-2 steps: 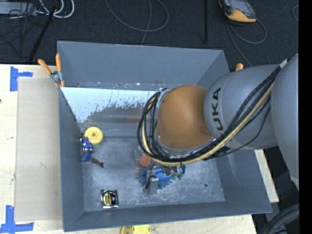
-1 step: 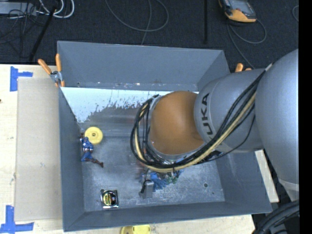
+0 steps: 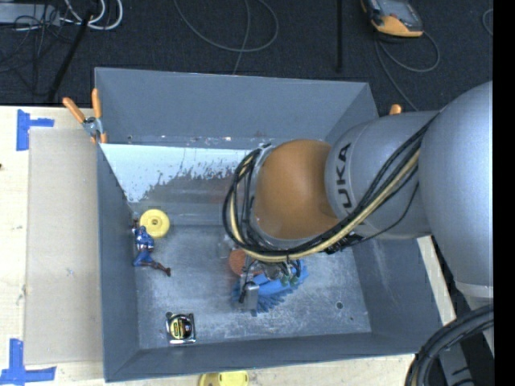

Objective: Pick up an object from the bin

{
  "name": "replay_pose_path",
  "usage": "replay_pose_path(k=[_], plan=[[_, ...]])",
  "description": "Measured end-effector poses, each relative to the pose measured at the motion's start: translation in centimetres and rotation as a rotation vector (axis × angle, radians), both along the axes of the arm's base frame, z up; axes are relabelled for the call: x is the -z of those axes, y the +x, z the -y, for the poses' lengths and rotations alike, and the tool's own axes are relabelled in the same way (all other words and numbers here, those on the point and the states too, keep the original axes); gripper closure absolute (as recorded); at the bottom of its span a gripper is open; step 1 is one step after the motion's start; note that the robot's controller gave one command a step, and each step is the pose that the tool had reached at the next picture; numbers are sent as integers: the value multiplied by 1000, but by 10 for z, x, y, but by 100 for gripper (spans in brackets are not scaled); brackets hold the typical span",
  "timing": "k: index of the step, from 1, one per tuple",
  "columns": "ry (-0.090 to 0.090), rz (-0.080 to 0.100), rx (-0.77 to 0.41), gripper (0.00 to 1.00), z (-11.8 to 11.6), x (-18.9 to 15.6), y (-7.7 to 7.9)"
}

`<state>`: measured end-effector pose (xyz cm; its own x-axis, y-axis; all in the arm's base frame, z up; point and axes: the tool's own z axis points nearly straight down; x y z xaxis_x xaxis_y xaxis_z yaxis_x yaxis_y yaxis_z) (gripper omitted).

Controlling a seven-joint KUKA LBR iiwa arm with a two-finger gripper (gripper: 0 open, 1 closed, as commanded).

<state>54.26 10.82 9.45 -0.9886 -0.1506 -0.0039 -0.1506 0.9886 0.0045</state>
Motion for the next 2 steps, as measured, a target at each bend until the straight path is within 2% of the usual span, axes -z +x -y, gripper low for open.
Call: replay_pose_path(k=[1,2], plan=[[-5,-1,2,0,56,18,-23],[-4,-2,93,100,115,8,21]])
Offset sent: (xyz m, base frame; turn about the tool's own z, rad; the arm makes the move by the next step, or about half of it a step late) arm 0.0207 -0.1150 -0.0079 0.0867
